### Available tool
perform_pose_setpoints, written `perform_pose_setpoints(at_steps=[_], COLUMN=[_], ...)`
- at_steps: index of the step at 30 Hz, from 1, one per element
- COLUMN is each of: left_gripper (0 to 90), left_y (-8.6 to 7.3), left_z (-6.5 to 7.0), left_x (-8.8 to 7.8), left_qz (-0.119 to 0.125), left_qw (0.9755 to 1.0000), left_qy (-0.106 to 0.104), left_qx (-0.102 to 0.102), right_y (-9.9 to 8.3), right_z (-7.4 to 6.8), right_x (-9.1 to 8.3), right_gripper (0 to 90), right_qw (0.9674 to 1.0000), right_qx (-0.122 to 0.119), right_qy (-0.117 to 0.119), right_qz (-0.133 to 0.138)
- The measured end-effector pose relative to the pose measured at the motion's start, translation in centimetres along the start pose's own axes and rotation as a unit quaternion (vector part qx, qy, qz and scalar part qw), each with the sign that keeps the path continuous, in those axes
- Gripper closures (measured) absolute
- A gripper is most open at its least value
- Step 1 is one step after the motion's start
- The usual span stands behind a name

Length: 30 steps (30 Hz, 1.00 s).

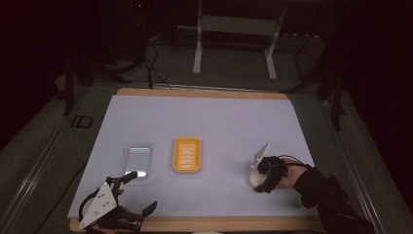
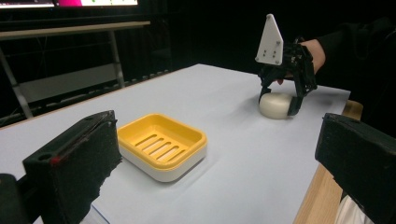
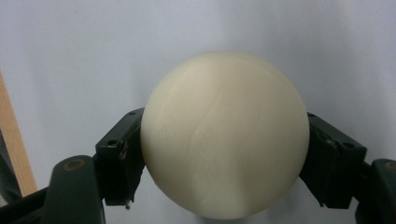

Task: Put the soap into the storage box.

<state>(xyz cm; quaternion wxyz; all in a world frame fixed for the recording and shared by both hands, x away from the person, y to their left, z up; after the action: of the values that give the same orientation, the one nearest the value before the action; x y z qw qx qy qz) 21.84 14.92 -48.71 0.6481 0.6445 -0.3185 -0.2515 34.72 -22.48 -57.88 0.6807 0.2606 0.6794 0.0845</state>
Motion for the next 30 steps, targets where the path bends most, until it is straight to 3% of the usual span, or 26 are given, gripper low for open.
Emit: perform_pose_setpoints(at_steps=[9, 22, 30], left_gripper=[0.1, 0.1, 0.1], left_y=[0.0, 0.0, 0.0], left_z=[0.0, 0.0, 0.0], left_x=[0.0, 0.0, 0.0], left_qz=[0.0, 0.001, 0.001], left_qw=[1.0, 1.0, 1.0], left_qy=[0.0, -0.001, 0.0], left_qx=[0.001, 0.0, 0.0], right_y=[0.4, 2.7, 4.2], right_z=[-0.1, 1.0, 2.0], right_x=[-0.7, -4.5, -6.1], right_gripper=[25.0, 25.0, 25.0], right_qw=[0.9999, 0.9995, 0.9994], right_qx=[-0.011, -0.024, -0.026], right_qy=[0.002, -0.017, -0.023], right_qz=[-0.009, 0.011, 0.007])
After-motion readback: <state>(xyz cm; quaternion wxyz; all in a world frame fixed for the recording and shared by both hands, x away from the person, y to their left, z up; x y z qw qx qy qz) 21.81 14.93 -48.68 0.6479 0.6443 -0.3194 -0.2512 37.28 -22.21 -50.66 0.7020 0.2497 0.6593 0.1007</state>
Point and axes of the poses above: each handheld gripper's, and its own axes: x roughly forward along the jaws, y roughly out of its top, z roughly to its right, the point moved 8 cm from there along x, roughly forward along the jaws, and after that the axes turned 14 degrees about z, right-handed, at the moved point
